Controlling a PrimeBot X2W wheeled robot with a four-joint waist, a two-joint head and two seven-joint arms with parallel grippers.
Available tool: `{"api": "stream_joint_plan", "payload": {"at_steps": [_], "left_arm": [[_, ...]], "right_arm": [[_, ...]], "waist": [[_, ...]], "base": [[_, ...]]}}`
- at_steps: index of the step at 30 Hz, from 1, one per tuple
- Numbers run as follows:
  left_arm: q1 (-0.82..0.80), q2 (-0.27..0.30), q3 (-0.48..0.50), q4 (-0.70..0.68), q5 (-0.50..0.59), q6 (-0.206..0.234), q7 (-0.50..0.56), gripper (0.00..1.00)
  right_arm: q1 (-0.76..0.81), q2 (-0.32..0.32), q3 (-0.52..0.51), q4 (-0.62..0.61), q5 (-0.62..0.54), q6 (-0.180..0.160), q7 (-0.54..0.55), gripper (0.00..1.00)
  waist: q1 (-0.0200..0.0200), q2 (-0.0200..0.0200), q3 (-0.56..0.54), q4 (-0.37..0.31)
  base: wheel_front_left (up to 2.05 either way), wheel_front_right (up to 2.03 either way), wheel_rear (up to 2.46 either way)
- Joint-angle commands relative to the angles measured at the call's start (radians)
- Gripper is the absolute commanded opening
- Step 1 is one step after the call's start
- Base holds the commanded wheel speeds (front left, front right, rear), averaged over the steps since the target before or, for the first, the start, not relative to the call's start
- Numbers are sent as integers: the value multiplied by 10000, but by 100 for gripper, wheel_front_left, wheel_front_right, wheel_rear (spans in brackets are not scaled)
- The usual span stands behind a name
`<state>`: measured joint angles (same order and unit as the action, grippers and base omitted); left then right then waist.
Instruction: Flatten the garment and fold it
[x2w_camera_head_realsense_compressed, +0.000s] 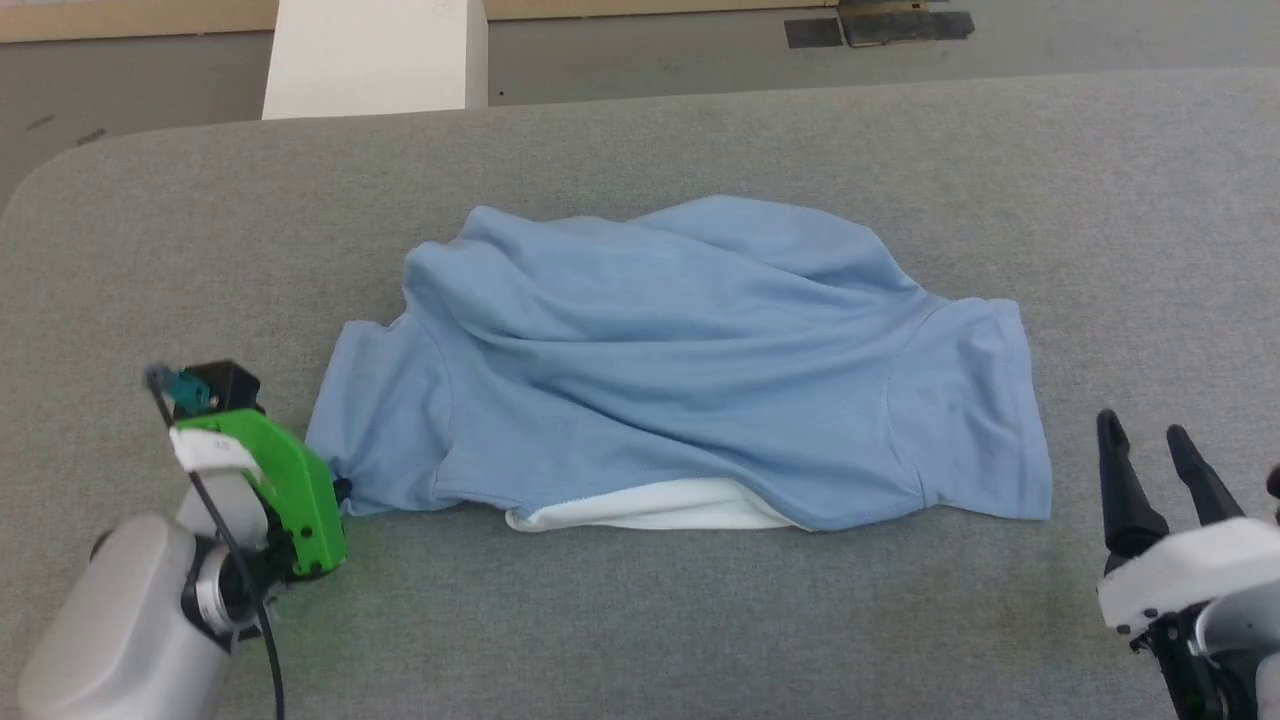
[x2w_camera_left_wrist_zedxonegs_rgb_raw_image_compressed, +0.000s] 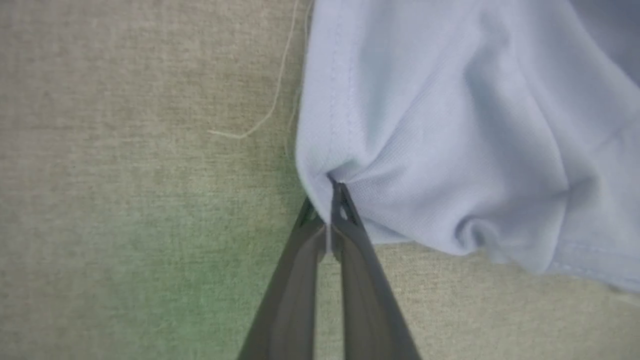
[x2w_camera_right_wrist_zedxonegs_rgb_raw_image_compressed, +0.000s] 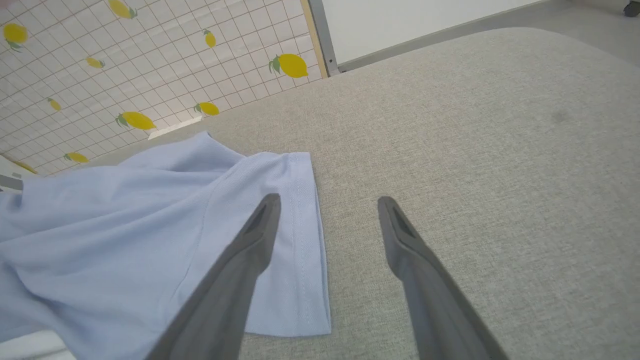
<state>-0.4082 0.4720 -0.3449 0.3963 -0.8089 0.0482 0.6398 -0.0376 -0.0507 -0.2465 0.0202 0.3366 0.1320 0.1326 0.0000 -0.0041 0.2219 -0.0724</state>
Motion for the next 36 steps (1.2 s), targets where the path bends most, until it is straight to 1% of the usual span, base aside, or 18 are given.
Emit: {"api": "stream_joint_plan", "payload": {"at_steps": [1, 2, 4, 6, 8, 10, 12, 14, 18, 22, 28, 29, 30, 36], "left_arm": [[469, -196, 59, -138, -164, 89, -239, 0], [609, -199, 222, -346, -249, 149, -440, 0], [931, -139, 441, -831, -318, 264, -745, 0], [1213, -31, 574, -1271, -272, 380, -991, 0], [1466, 5, 712, -1790, -286, 493, -1204, 0], [1656, 37, 814, -2193, -293, 607, -1328, 0], [1805, 67, 884, -2543, -292, 718, -1392, 0], [1896, 105, 944, -2808, -290, 775, -1453, 0], [1955, 173, 1017, -3159, -298, 834, -1493, 0], [1958, 230, 1113, -3339, -329, 845, -1567, 0], [2004, 240, 1174, -3438, -414, 808, -1642, 0], [2012, 232, 1178, -3443, -424, 797, -1665, 0], [2025, 229, 1178, -3441, -428, 793, -1684, 0], [2070, 76, 1233, -3428, -541, 765, -1896, 0]], "right_arm": [[-242, 5, -7, -138, -268, -13, 356, 100], [-307, 5, -10, -211, -423, -13, 709, 100], [-506, 5, -201, -275, -641, -13, 1808, 100], [-773, 5, -376, -306, -937, -13, 3154, 100], [-1020, 5, -299, -467, -1636, -13, 4813, 100], [-1255, 5, -135, -678, -2110, -13, 6103, 100], [-1383, 5, 77, -858, -2437, -13, 7245, 100], [-1517, 5, 216, -981, -2726, -13, 7940, 100], [-1562, 5, 481, -871, -3151, -13, 8797, 100], [-1553, 5, 692, -515, -3371, -13, 8978, 100], [-1516, 5, 898, 189, -3395, -13, 9167, 100], [-1527, 5, 906, 257, -3370, -13, 9205, 34], [-1546, 5, 946, 285, -3342, -13, 9194, 0], [-1729, 5, 788, -92, -2920, -13, 8686, 0]], "waist": [[0, 41, -60, 36], [0, 41, -59, 40], [0, 41, -30, 72], [0, 41, 18, 112], [0, 41, 133, 176], [0, 41, 241, 243], [0, 41, 378, 334], [0, 41, 523, 421], [0, 41, 817, 611], [0, 41, 1048, 721], [0, 41, 1193, 784], [0, 41, 1189, 787], [0, 41, 1178, 784], [0, 41, 787, 717]], "base": [[0, 0, 0], [0, 0, 0], [0, 0, 0], [0, 0, 0], [0, 0, 0], [0, 0, 0], [0, 0, 0], [0, 0, 0], [0, 0, 0], [0, 0, 0], [0, 0, 0], [0, 0, 0], [0, 0, 0], [0, 0, 0]]}}
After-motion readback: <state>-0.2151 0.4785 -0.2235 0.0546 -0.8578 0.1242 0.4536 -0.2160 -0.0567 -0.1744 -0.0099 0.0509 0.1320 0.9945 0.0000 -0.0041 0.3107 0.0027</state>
